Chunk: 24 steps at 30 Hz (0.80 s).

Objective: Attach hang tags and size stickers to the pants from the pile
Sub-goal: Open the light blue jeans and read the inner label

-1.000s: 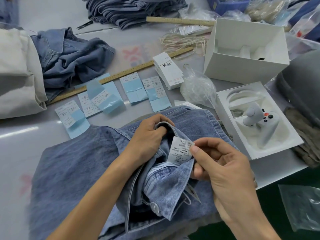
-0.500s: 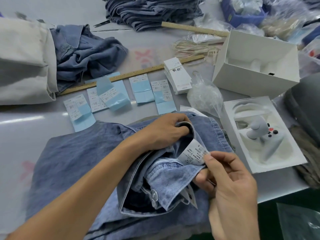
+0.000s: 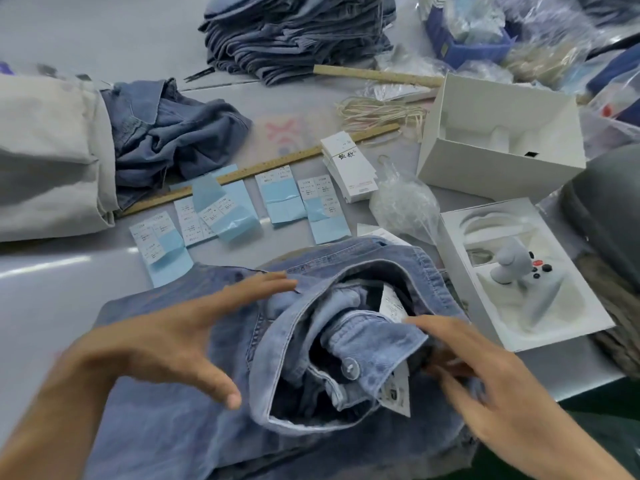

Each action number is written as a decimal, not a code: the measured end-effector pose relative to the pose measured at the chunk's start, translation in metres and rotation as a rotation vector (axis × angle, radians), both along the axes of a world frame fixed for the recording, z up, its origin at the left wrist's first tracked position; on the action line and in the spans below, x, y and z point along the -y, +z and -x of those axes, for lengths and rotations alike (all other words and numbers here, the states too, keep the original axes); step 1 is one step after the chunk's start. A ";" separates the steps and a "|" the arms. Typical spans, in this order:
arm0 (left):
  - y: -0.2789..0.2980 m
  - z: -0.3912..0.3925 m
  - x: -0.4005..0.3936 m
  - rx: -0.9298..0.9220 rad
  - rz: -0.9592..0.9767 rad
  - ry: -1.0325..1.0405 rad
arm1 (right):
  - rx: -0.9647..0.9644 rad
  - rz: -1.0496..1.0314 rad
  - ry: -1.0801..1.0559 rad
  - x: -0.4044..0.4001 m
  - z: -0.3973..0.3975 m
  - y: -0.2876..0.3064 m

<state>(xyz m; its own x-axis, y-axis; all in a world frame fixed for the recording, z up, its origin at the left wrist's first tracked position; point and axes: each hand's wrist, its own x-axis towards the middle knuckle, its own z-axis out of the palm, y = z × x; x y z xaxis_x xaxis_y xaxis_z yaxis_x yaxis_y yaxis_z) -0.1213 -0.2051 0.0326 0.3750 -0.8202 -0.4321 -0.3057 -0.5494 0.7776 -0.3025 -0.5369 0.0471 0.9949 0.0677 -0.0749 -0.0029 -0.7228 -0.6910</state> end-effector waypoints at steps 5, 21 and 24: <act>-0.012 0.031 0.019 0.362 0.003 -0.031 | -0.033 0.031 0.044 -0.002 -0.019 0.011; -0.021 0.069 0.161 0.648 0.581 0.590 | 0.370 -0.253 -0.783 -0.016 -0.018 0.010; -0.041 0.119 0.173 0.672 0.555 0.308 | 0.447 -0.284 -0.791 -0.024 -0.016 0.005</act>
